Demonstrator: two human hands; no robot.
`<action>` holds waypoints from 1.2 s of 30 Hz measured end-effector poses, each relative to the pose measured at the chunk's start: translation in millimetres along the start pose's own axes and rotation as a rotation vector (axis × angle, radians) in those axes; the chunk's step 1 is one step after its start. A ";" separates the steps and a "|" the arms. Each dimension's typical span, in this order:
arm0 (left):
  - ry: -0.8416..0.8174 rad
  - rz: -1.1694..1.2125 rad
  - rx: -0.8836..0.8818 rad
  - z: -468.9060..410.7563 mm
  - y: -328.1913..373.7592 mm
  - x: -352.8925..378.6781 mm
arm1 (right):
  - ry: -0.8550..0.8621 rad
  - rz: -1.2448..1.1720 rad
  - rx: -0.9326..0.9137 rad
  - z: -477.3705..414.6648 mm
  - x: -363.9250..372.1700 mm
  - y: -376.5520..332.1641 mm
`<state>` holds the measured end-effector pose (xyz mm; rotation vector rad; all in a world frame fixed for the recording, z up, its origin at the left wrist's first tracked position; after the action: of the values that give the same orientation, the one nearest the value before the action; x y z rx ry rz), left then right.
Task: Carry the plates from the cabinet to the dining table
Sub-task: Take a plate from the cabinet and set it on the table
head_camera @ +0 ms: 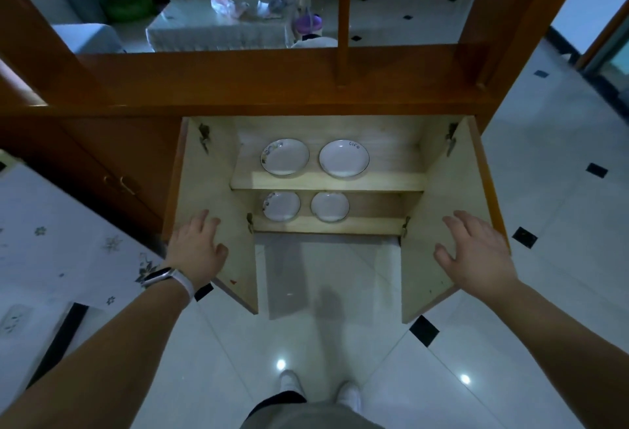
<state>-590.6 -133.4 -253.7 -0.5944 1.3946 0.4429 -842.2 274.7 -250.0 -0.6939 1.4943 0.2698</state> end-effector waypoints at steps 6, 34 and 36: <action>0.067 0.043 0.245 -8.0 45.0 -20.7 | -0.093 -0.028 -0.075 -4.5 -1.2 -22.7; -0.096 0.172 0.197 -97.6 28.0 63.5 | -0.319 -0.020 -0.242 -196.4 99.0 -170.0; -0.099 0.192 0.207 -95.4 17.3 71.6 | -0.339 -0.023 -0.286 -209.2 110.8 -188.0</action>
<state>-665.7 -183.5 -333.6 -0.2682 1.3871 0.4674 -895.9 -19.5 -294.3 -0.8456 1.1333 0.5634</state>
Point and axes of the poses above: each hand's wrist, its own z-axis away from the middle knuckle, its own x-axis out of the palm, y = z × x, the point moved 2 cm from there along -z, towards the middle knuckle, and after that the axes turned 7 degrees about -z, right-handed, at the moved point
